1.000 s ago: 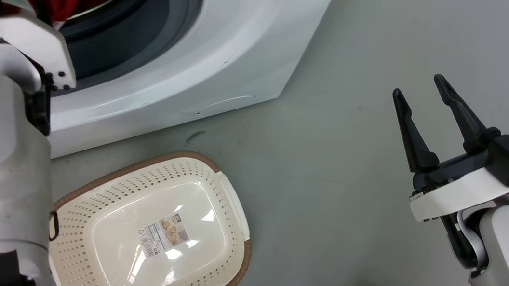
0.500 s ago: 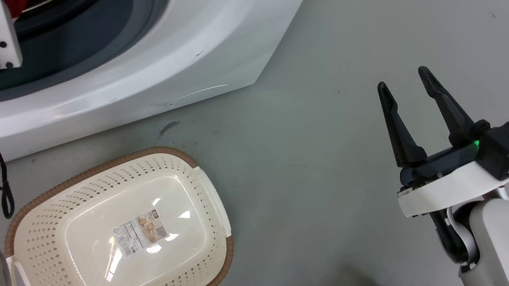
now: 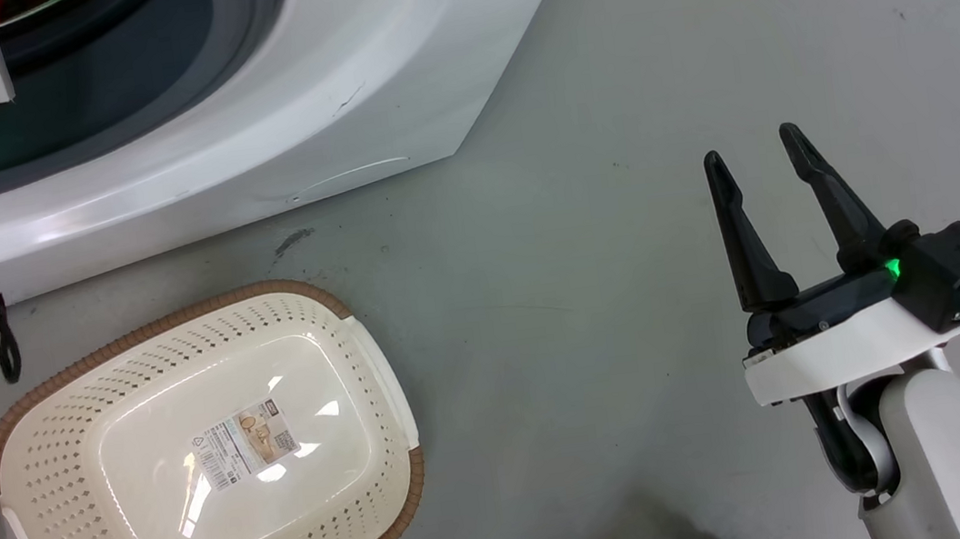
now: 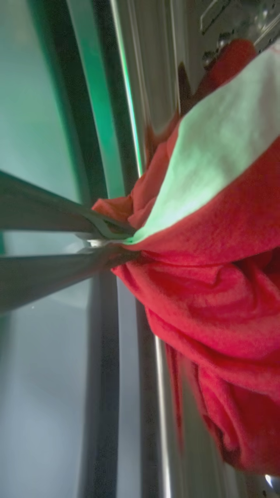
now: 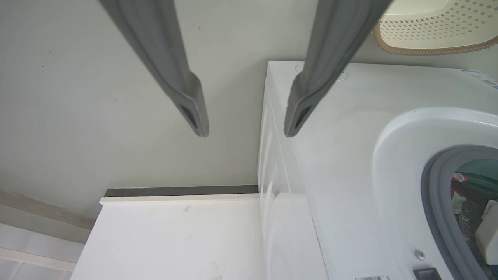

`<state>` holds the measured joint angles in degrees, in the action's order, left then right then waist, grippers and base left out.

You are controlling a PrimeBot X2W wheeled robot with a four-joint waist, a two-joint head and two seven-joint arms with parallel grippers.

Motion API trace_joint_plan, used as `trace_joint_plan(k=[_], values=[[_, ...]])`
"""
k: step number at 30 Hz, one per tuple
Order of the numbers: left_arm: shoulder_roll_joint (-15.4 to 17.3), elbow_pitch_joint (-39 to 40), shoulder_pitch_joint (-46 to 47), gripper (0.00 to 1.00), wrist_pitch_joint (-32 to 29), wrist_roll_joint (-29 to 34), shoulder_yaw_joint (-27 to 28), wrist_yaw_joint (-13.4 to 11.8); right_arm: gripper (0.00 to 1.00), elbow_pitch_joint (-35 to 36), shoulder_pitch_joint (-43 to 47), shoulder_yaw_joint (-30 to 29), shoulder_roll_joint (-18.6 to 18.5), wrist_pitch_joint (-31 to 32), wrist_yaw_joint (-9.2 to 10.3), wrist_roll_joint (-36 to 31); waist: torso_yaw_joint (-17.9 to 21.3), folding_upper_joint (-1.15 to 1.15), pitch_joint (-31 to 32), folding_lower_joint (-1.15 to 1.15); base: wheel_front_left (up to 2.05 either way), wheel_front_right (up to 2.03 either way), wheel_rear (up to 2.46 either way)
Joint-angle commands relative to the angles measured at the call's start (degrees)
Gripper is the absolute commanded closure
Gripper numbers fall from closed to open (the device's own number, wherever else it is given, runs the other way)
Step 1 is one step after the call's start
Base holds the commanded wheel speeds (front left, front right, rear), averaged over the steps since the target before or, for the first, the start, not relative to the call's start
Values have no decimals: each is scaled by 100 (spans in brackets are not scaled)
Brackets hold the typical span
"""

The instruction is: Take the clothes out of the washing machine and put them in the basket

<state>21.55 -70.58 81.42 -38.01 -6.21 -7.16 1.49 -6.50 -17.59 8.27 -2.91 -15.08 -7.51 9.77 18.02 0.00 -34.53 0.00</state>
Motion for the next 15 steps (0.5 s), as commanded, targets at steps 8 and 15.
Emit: trace_joint_plan(k=[8,15], values=[[21,509,-532,100,1155,-8,-83,-65,0,-101,-67,-83,5,-13,4,-28,-82,0,266,0,0,0,0],[-112,956,-1312,100,3017,-180,0,-112,0,-178,122,-210,4,-13,4,-183,-222,0,824,0,0,0,0]])
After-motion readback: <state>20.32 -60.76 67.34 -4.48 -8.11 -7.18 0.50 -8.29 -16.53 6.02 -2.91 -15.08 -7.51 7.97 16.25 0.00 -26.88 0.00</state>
